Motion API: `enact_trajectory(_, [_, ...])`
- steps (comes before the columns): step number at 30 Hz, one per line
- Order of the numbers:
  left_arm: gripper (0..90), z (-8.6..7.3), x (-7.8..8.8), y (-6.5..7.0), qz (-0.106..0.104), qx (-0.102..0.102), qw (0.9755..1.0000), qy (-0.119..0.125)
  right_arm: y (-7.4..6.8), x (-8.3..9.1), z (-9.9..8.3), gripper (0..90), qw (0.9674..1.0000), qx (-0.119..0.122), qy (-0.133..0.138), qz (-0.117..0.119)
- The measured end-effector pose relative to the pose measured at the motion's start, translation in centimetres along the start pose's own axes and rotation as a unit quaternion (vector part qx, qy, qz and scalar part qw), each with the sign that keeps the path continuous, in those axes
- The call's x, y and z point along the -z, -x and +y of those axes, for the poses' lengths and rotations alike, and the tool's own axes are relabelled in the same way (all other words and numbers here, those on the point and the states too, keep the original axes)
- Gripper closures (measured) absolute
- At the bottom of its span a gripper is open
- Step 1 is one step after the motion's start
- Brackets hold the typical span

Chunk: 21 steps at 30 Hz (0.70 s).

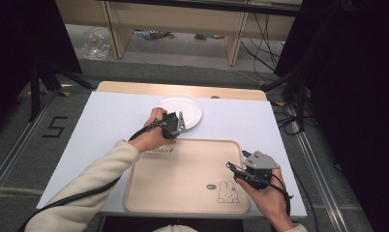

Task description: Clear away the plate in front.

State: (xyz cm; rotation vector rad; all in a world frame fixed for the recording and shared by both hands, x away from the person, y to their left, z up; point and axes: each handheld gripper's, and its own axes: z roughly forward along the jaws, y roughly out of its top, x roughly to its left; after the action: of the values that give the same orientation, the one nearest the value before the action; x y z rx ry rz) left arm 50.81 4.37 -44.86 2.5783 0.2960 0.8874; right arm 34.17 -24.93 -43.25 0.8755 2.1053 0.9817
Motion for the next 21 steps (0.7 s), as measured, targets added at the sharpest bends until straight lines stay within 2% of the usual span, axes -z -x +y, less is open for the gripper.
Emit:
enact_trajectory(3, [34.0, 0.5, -0.4, -0.1, -0.002, -0.008, 0.9999, -0.006, 0.0, 0.0, 0.0, 39.0, 1.0, 0.0, 0.0, 0.0])
enact_trajectory(4, [34.4, 0.7, -0.7, -0.1, -0.003, -0.016, 0.9998, -0.01, 0.0, 0.1, 0.0, 39.2, 1.0, 0.0, -0.003, 0.002])
enact_trajectory(19, [37.5, 1.4, -2.6, -0.5, -0.006, -0.038, 0.9987, -0.032, 0.0, 0.1, 0.0, 39.3, 1.0, -0.003, -0.002, 0.002])
enact_trajectory(21, [37.6, 1.4, -2.7, -0.5, -0.006, -0.035, 0.9988, -0.035, 0.0, 0.2, 0.0, 39.4, 1.0, -0.003, -0.003, 0.002])
